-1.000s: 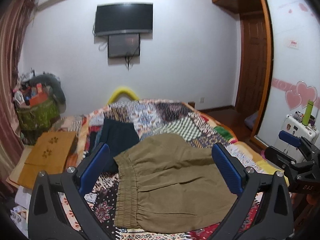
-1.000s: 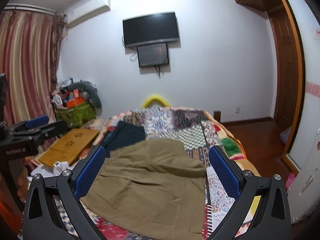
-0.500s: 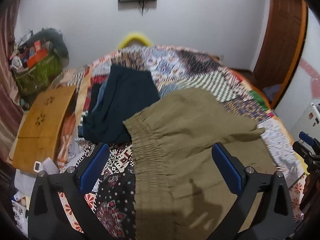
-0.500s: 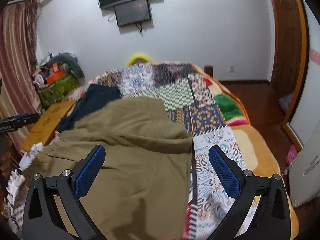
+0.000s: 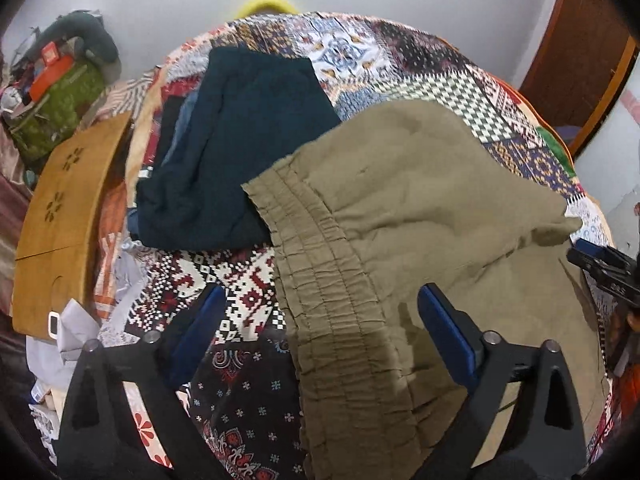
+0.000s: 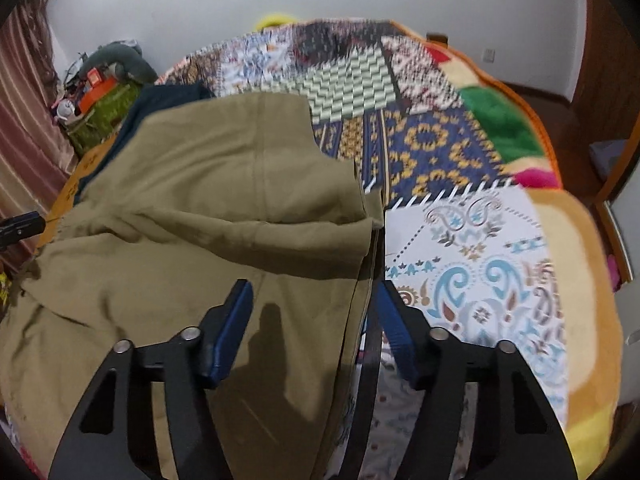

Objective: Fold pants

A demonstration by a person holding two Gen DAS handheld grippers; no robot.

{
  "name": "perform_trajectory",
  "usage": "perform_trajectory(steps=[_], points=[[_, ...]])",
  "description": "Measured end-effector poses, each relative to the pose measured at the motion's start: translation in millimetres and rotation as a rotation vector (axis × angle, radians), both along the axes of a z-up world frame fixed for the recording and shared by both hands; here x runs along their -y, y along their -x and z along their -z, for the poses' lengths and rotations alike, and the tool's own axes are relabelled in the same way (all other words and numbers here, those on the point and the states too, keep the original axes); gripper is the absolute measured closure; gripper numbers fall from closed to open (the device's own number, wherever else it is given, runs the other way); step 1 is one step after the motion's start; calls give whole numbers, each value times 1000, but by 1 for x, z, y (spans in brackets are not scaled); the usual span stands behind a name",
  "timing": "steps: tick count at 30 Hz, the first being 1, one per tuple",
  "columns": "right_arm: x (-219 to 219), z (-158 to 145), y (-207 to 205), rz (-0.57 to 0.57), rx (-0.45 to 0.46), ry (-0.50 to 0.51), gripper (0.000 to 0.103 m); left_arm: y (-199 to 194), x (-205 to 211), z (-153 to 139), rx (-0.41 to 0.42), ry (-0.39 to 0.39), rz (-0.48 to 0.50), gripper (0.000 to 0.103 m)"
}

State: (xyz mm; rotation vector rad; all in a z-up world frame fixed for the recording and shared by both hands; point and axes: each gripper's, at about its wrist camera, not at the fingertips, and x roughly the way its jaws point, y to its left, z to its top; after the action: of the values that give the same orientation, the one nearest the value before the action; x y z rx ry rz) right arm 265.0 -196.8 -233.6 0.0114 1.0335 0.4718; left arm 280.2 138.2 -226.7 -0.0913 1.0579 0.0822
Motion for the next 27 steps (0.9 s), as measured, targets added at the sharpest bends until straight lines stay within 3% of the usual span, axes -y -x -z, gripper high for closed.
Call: perform_trajectory(steps=[6, 8, 10, 12, 15, 21, 27], points=[[-12, 10, -1, -37, -2, 75, 51, -6, 6, 23, -76, 35, 43, 14], [-15, 13, 0, -48, 10, 94, 58, -7, 6, 30, -91, 59, 40, 16], [-15, 15, -1, -47, 15, 109, 76, -7, 4, 33, -94, 86, 35, 16], [-12, 17, -4, -44, 13, 111, 87, -5, 1, 33, -92, 111, 31, 19], [-9, 15, -5, -52, 13, 105, 95, -3, 1, 30, -88, 110, 36, 23], [3, -12, 1, -26, 72, 64, 97, 2, 0, 24, -76, 74, 65, 26], [9, -24, 12, -14, 112, 63, 98, 5, -4, 29, -54, 30, 12, 25]])
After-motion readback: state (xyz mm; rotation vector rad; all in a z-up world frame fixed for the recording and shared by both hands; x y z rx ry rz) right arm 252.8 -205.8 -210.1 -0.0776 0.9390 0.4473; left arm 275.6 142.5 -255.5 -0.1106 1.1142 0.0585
